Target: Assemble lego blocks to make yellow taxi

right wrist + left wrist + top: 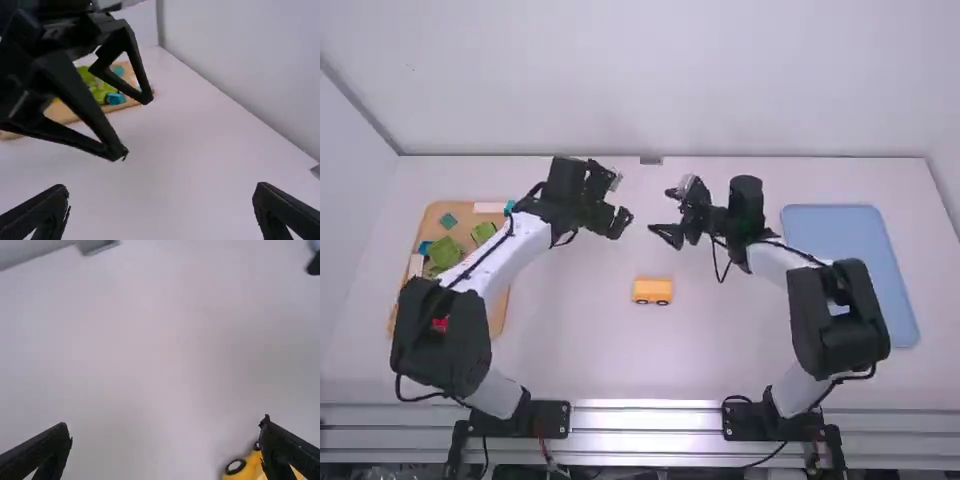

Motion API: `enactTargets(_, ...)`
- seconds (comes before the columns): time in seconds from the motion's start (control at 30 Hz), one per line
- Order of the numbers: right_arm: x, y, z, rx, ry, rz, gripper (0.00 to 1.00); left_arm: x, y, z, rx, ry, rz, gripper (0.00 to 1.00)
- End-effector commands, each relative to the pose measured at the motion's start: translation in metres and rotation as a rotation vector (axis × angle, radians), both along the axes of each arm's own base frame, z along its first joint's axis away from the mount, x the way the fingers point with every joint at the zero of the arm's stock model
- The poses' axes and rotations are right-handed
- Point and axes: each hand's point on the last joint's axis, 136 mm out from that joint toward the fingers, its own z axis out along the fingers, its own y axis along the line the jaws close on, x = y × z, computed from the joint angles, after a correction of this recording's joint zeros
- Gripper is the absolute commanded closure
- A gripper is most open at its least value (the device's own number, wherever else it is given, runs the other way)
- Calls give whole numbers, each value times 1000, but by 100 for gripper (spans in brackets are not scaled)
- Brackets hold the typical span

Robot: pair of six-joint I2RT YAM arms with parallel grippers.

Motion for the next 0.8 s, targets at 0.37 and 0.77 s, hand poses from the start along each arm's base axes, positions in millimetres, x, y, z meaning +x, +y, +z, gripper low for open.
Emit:
enactTargets(0.37,0,94,79,-170,-159,81,2,-46,189,77,-47,-2,777,1)
enactTargets(0.77,-32,129,103,-151,-227,214,2,-122,301,88,-183,23,1462,1)
